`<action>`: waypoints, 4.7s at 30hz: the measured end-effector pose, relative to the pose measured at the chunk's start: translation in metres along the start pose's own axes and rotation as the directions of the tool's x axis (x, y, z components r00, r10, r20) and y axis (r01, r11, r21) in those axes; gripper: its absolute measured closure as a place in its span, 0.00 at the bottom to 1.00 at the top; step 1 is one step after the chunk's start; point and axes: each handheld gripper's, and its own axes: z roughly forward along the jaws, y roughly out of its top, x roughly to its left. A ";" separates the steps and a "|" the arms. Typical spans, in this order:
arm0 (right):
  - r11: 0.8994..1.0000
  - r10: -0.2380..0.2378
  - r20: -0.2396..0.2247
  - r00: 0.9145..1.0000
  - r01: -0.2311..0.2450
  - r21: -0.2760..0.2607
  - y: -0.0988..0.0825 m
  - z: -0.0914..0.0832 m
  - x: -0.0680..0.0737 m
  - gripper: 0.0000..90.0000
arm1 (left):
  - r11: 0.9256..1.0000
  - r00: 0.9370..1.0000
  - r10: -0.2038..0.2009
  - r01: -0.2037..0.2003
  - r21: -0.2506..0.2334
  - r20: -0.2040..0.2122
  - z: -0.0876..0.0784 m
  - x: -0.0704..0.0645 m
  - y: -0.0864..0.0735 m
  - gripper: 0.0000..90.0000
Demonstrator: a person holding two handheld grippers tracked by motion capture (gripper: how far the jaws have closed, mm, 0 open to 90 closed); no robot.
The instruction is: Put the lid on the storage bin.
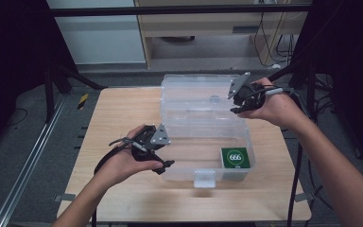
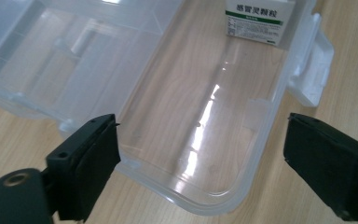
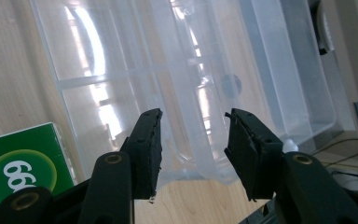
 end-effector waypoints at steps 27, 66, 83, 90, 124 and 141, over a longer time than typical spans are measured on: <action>0.973 -0.170 -0.129 0.977 0.187 0.134 0.027 0.049 -0.011 0.85 | 0.992 0.994 0.081 -0.088 0.093 0.079 0.028 -0.016 0.002 0.16; 0.968 -0.200 -0.094 0.975 0.211 0.134 0.026 0.051 -0.005 0.89 | 0.950 0.967 0.145 -0.195 0.242 0.211 0.069 -0.025 0.000 0.84; 0.960 -0.225 -0.096 0.970 0.237 0.149 0.033 0.047 0.002 0.92 | 0.963 0.977 0.119 -0.157 0.218 0.178 0.068 -0.029 -0.002 0.89; 0.960 -0.229 -0.102 0.968 0.242 0.144 0.034 0.041 0.006 0.94 | 0.966 0.978 0.107 -0.144 0.215 0.176 0.069 -0.028 -0.002 0.89; 0.962 -0.247 -0.045 0.968 0.251 0.108 0.029 0.019 0.030 0.92 | 0.983 0.988 0.058 -0.082 0.166 0.146 0.073 -0.029 -0.003 0.88; 0.956 -0.290 0.020 0.957 0.289 0.053 0.019 0.004 0.057 0.93 | 0.982 0.990 0.068 -0.089 0.167 0.127 0.074 -0.032 -0.003 0.87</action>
